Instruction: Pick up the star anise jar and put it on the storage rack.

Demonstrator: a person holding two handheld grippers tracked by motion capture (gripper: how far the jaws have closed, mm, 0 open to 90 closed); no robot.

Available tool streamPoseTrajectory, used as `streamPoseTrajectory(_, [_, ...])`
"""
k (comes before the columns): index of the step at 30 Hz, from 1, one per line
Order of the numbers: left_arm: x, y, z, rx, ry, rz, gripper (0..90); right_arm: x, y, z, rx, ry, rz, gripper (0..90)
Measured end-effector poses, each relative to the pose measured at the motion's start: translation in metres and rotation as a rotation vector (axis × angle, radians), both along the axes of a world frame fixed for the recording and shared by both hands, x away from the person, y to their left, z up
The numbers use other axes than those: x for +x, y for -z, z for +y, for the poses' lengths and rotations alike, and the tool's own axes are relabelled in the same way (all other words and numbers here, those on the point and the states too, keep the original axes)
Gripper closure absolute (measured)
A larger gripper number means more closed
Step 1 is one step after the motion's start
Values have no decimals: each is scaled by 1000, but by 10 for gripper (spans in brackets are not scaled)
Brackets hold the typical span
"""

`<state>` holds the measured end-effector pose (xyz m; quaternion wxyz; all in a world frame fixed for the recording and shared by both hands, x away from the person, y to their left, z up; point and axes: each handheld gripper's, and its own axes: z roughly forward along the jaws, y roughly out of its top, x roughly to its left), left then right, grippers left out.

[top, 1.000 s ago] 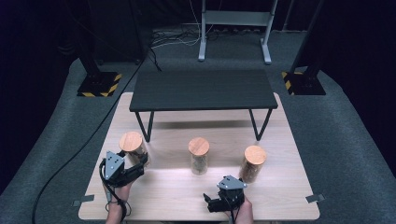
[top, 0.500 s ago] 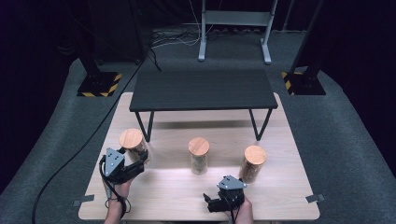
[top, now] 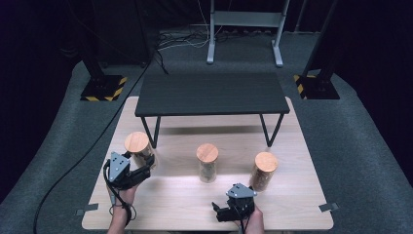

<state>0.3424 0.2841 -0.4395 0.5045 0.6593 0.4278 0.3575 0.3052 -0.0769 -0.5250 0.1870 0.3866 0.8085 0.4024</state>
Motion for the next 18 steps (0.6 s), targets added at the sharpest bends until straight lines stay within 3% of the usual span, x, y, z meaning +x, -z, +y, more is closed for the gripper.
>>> streamPoseTrajectory(18, [6,-8,-3,-1,11,-8,252,0,0,0,-3,1,0,2])
